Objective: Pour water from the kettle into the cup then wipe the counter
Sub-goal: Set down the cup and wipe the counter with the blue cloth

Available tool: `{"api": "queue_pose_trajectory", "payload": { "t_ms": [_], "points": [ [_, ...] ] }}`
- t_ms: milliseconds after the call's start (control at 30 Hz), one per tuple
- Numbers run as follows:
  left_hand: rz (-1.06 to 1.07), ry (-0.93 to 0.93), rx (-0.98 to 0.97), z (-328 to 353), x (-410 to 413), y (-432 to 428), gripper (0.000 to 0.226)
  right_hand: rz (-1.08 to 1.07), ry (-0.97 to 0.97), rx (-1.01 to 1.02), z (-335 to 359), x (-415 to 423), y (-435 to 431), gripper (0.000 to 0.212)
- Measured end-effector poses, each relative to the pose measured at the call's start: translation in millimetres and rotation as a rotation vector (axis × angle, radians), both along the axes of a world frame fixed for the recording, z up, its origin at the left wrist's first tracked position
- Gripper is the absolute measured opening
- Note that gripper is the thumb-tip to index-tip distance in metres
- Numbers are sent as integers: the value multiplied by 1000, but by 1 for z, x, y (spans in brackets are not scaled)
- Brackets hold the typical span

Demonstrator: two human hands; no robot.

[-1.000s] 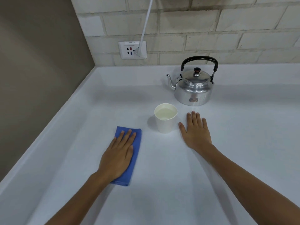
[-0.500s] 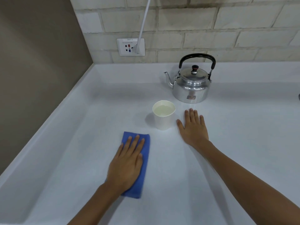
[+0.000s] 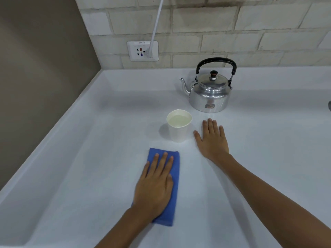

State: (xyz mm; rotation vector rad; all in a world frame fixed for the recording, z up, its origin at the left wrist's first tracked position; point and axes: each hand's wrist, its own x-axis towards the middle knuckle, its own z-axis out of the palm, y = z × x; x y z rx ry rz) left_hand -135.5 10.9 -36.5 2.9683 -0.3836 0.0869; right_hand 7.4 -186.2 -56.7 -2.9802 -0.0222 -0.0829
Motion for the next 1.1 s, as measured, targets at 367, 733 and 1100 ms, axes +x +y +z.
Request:
{"api": "queue_pose_trajectory", "payload": {
  "t_ms": [367, 733, 1100],
  "points": [
    [46, 37, 13, -1, 14, -62, 52, -7, 14, 13, -3, 3, 1, 68],
    [76, 80, -14, -1, 26, -35, 54, -13, -4, 21, -4, 3, 1, 68],
    [87, 27, -443, 4, 47, 6, 51, -84, -76, 453, 46, -38, 6, 47]
  ]
}}
